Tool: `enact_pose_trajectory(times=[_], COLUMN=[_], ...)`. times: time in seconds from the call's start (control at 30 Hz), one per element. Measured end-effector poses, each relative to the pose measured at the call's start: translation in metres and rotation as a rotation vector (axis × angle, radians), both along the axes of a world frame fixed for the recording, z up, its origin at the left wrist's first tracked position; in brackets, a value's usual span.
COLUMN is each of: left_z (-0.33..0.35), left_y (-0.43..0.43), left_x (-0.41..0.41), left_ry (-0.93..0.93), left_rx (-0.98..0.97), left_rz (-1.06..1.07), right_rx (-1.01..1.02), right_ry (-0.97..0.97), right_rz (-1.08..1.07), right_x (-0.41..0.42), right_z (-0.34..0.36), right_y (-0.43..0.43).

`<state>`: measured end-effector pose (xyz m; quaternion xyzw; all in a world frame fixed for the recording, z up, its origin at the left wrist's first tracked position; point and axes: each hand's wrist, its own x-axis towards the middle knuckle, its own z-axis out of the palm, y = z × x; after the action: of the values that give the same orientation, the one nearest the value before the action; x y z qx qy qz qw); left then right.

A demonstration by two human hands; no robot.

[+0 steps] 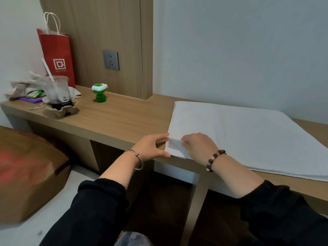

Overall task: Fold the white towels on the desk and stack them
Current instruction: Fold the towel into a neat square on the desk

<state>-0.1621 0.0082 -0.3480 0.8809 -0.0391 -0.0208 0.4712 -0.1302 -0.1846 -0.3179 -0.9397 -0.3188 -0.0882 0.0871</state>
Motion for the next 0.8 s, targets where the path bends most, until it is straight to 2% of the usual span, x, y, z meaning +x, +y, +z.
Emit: enact_pose_trajectory(times=[0.07,0.1,0.17,0.27,0.43,0.6,0.7,0.8], left_z=[0.0,-0.001,-0.001,0.0,-0.002,-0.002,-0.001,0.0], left_y=[0.0,0.0,0.001,0.002,0.004,0.005,0.006,0.006], left_x=[0.0,0.001,0.002,0.004,0.005,0.004,0.001,-0.001], left_ry=[0.013,0.012,0.006,0.005,-0.044,-0.015,-0.082,-0.1], left_rx=[-0.008,0.001,0.031,0.08,0.111,0.07,0.154,0.182], left_rz=[-0.001,0.0,0.002,0.011,-0.033,-0.06,-0.035,-0.022], right_rx=[0.302,0.365,0.305,0.193,0.181,0.018,0.089,0.147], right_ry=[0.051,0.018,-0.08,-0.123,-0.215,-0.114,-0.063,0.092], right_rz=[-0.082,-0.091,-0.041,0.088,0.198,0.221,0.217,0.211], right_x=[0.005,0.004,-0.004,-0.012,-0.013,-0.009,-0.011,-0.014], right_z=[0.0,-0.001,-0.009,-0.022,-0.024,-0.035,-0.034,-0.033], right_y=[-0.001,-0.002,0.0,-0.001,-0.003,0.003,0.004,-0.001])
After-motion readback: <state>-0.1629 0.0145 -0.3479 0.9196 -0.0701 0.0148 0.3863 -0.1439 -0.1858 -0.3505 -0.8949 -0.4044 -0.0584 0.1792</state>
